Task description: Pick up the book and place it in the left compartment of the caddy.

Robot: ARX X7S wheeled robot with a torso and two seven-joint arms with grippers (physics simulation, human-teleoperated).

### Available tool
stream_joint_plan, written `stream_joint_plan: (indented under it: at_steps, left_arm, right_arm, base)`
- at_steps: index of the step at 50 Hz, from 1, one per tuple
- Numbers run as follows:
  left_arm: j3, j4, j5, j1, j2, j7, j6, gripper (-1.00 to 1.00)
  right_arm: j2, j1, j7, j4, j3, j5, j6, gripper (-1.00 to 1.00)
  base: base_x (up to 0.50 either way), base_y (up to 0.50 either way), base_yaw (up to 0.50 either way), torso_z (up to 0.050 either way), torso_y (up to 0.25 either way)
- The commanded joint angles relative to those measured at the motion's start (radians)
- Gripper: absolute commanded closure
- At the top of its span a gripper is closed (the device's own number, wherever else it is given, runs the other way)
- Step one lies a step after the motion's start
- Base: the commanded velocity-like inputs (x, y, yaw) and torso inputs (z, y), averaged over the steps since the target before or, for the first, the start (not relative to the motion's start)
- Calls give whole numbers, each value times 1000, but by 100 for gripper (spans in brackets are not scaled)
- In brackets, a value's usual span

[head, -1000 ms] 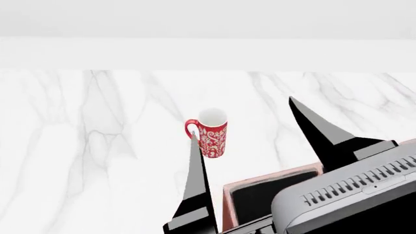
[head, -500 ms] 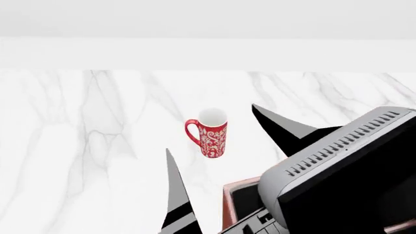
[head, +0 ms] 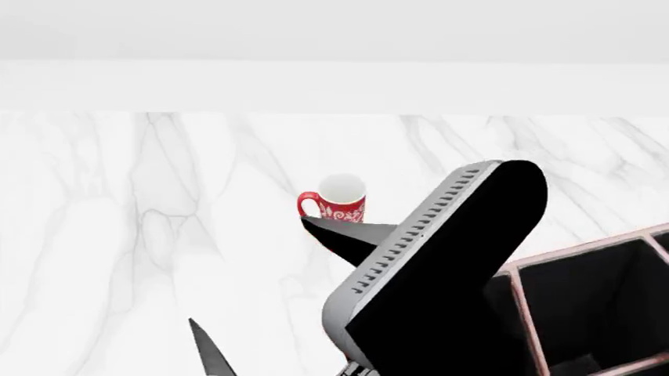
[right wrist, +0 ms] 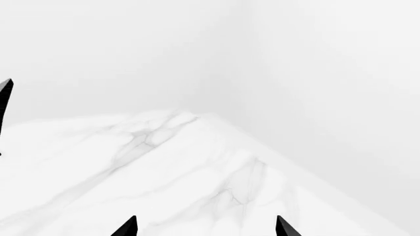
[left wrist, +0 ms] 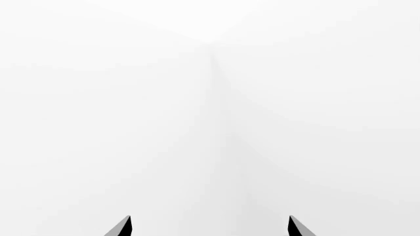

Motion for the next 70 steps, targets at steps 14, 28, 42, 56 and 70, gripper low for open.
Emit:
stream_joint_plan:
  at_steps: [14,28,42,56,70]
  left_arm:
    - [-1,0,-4,-2,0,2,-1,-100]
    - [2,0,2,-9,0,9,-10,-100]
    - [2,0,2,-10,0,9,-11,-100]
    - [1,0,-1,-9,0,10,-11,-100]
    - [2,0,1,-12,0,11,-14,-100]
  right_arm:
    - [-105,27,-171,31,-43,2,99,-100]
    - [-155,22,-266,45,-81,3,152,-100]
    - [-166,-11,-333,17,-109,-26,164,-100]
    - [-176,-41,-331,10,-126,-71,168,-100]
    - [-180,-82,-332,38,-148,-123,168,-100]
  base:
    - [0,0,0,0,0]
    - [0,0,0,0,0]
    - [0,0,0,0,0]
    - [0,0,0,0,0]
    - [0,0,0,0,0]
